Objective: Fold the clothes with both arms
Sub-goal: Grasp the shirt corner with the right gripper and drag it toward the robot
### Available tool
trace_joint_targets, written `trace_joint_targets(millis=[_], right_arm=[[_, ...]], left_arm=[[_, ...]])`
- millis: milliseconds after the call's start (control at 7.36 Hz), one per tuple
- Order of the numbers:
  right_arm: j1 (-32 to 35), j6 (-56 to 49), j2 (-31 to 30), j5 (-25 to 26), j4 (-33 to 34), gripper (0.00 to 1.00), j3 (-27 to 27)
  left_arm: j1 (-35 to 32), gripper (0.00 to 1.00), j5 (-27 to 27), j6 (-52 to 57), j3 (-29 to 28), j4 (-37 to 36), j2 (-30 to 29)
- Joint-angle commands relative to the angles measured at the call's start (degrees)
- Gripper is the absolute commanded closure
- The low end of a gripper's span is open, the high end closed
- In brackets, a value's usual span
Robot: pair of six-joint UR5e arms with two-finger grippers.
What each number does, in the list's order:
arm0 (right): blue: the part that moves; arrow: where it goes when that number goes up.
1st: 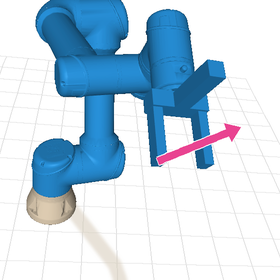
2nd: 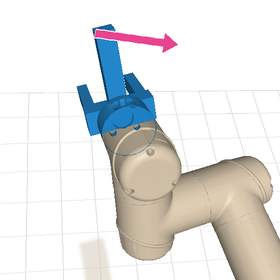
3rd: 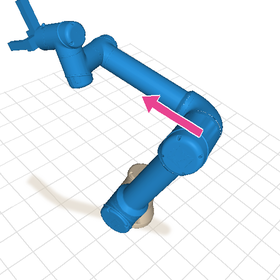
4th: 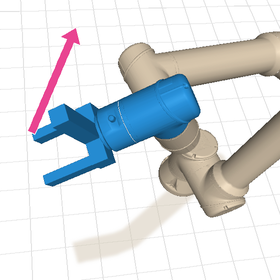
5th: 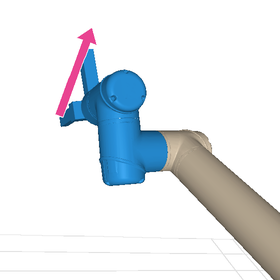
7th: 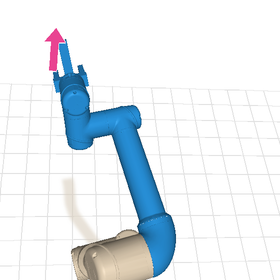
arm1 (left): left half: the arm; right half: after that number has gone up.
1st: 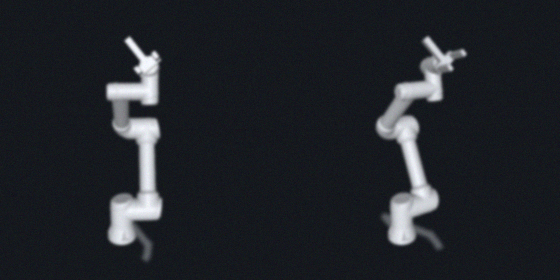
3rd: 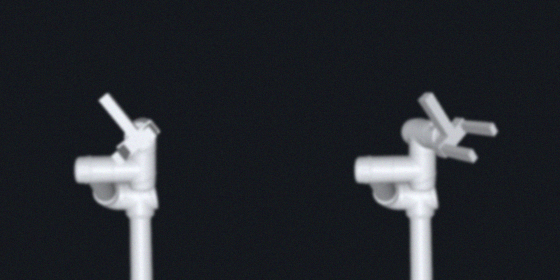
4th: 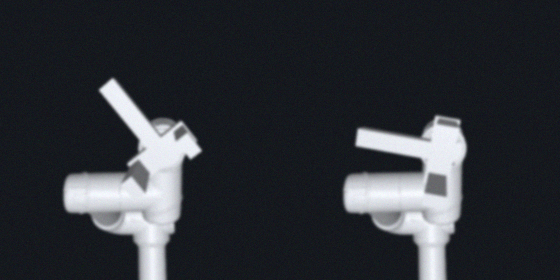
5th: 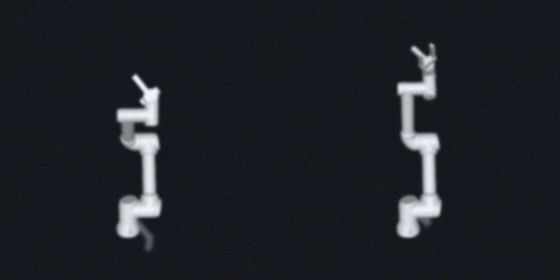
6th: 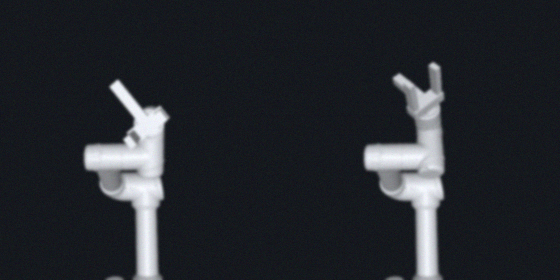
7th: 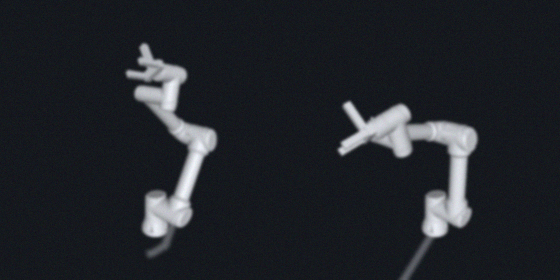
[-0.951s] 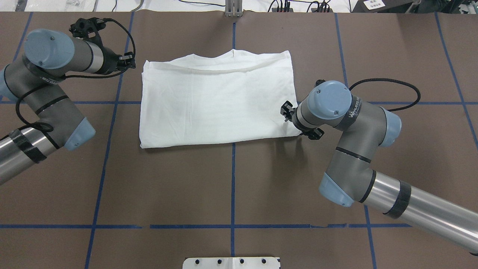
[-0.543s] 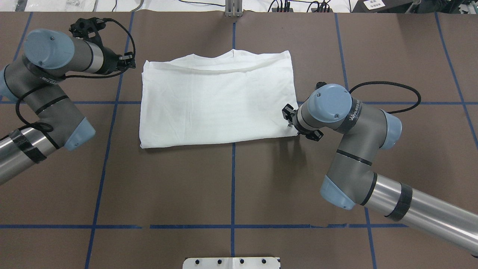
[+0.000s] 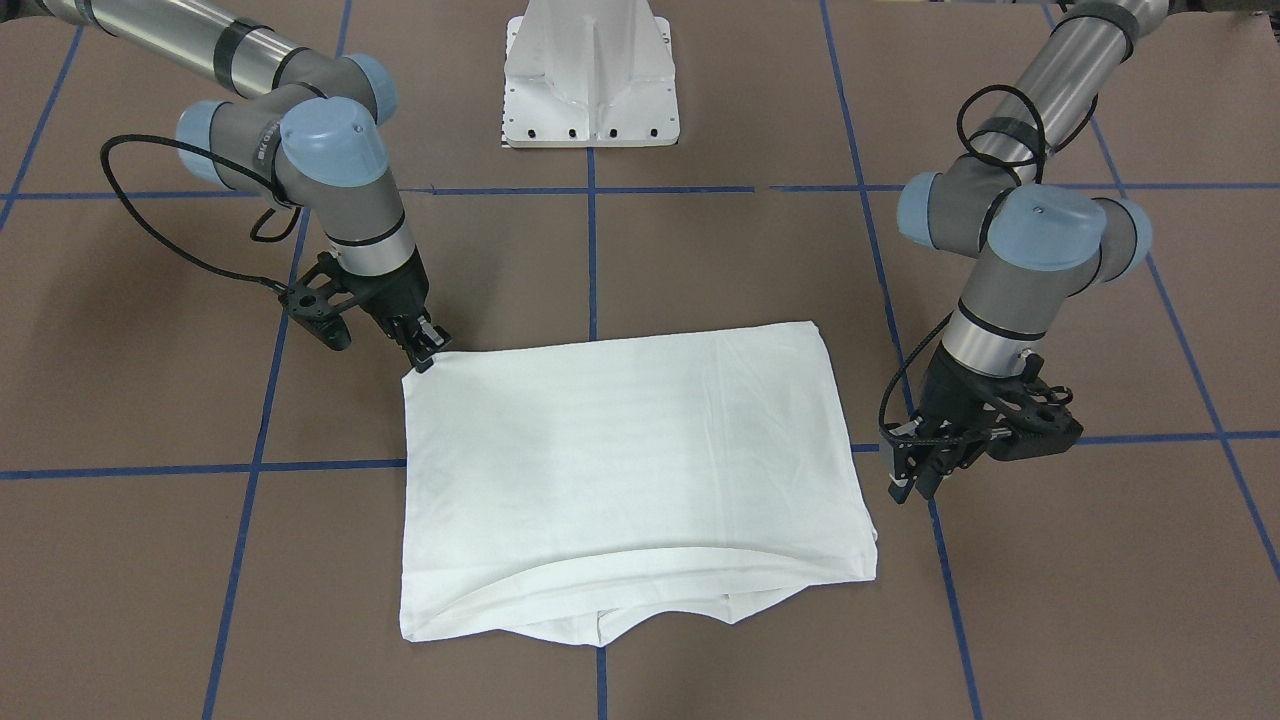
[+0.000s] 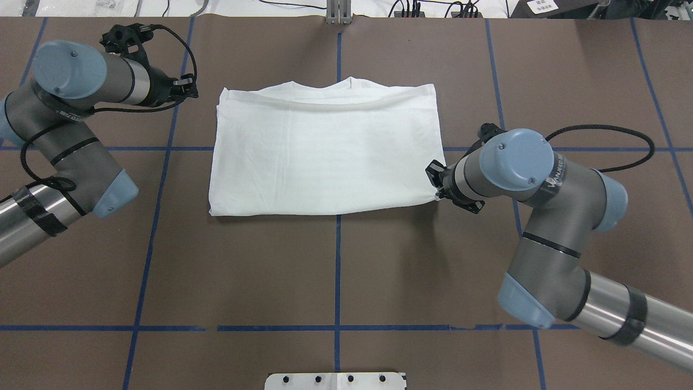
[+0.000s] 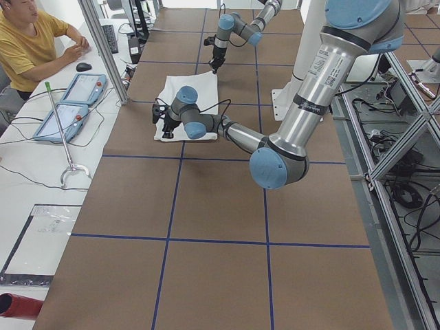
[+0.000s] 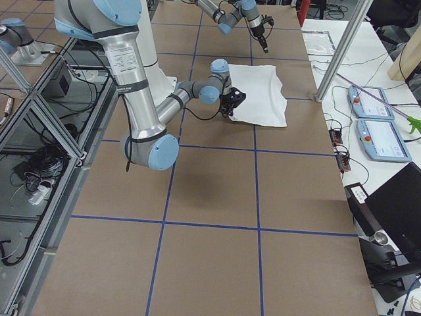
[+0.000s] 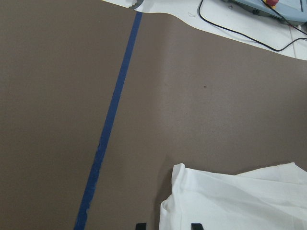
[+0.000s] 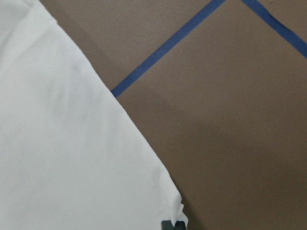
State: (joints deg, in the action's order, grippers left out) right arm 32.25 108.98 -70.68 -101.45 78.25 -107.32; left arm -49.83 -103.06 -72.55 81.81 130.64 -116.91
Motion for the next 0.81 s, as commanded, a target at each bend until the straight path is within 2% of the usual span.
trace_joint_targets(millis=[0,136,272,407,543,679], right_arm=[[-8.81,2.10,-6.03,-1.55,13.60,1.00,-16.55],[-14.44,6.38,-5.61,-1.90,18.04,1.00,-19.65],[-18.24,7.90,-6.04,-2.60,18.25,1.00,-20.90],[-19.15,8.00,-6.31,-4.87,18.43,1.00,-22.40],[-20.02,8.18,-7.18,-7.42,18.35,0.41,-23.19],[-21.08,10.88,-7.27,-7.44,18.34,0.00,-23.29]], left_arm=[[0.17,0.58,-6.65,-0.14,1.51,0.05,0.10],[0.17,0.57,-12.02,-0.40,3.16,-0.47,0.01],[0.17,0.56,-18.51,-1.53,6.83,-1.78,0.54],[0.43,0.54,-21.36,-5.37,9.48,-3.79,1.50],[2.35,0.52,-22.00,-8.98,12.38,-5.47,3.07],[4.98,0.48,-22.09,-12.93,13.88,-8.27,3.52]])
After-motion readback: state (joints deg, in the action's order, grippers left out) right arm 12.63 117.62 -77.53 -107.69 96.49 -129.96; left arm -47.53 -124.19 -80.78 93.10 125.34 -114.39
